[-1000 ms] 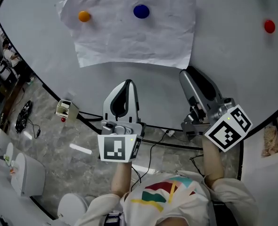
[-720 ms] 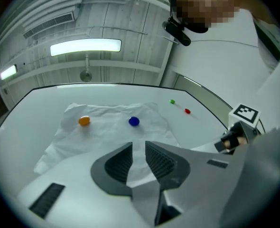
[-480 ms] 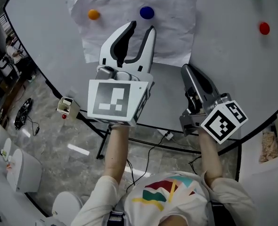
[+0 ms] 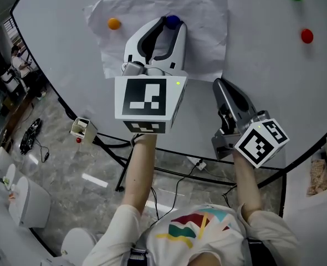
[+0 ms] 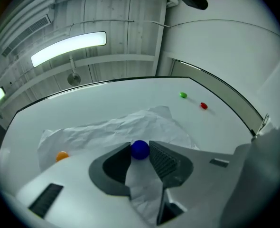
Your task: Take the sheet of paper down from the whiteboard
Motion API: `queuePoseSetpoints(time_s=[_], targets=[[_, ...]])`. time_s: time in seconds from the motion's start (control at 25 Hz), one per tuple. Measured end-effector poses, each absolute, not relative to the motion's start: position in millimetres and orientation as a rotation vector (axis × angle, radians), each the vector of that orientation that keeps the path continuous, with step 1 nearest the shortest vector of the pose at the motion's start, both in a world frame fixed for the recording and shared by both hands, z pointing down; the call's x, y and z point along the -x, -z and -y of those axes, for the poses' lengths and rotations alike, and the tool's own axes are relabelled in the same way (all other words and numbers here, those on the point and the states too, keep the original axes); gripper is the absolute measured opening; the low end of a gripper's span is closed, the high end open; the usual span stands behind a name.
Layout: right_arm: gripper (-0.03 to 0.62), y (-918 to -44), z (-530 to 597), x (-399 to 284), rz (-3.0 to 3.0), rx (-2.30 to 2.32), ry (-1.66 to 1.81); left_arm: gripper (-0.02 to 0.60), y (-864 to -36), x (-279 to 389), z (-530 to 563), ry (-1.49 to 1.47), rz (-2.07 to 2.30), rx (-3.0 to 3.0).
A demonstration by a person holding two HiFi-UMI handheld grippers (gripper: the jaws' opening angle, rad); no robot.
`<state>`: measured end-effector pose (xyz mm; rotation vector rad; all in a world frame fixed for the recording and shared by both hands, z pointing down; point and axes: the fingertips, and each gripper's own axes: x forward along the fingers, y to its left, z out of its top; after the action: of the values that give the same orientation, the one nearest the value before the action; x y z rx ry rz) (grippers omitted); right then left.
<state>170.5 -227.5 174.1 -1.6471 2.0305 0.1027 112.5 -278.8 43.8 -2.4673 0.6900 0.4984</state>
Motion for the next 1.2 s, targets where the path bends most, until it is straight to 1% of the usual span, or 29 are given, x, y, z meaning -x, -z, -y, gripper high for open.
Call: queuePoseSetpoints(time_s=[0.24, 0.4, 0.56, 0.8, 0.96, 1.2], targets=[[0.012, -174.2, 227.9, -171.6, -2.028, 1.664, -0.123, 0.167, -61.2, -106.5, 286.9, -0.476, -0.698, 2.494], [0.012, -175.1, 226.7, -171.3, -2.028, 1.664, -0.119, 0.167, -100.0, -98.5, 296.7, -0.449, -0.730, 2.546], [0.012, -173.9, 226.8, -169.8, -2.036, 1.689, -0.125, 0.167, -141.9, -90.7, 302.9, -0.500, -0.765, 2.578], [0.012, -176.6, 229.6, -168.1, -2.041, 1.707, -0.130, 0.167, -193.0, -88.7, 312.9, -0.447, -0.801, 2.617], [0.012, -178.1, 229.9, -168.0, -2.038, 1.726, -0.143, 0.167, -207.2, -91.3, 316.3, -0.412, -0.805, 2.614], [0.012, -178.0, 230.4, -164.9, -2.054, 1.698, -0.158, 0.170, -207.1, -91.5, 314.8, -0.417, -0.778, 2.666]])
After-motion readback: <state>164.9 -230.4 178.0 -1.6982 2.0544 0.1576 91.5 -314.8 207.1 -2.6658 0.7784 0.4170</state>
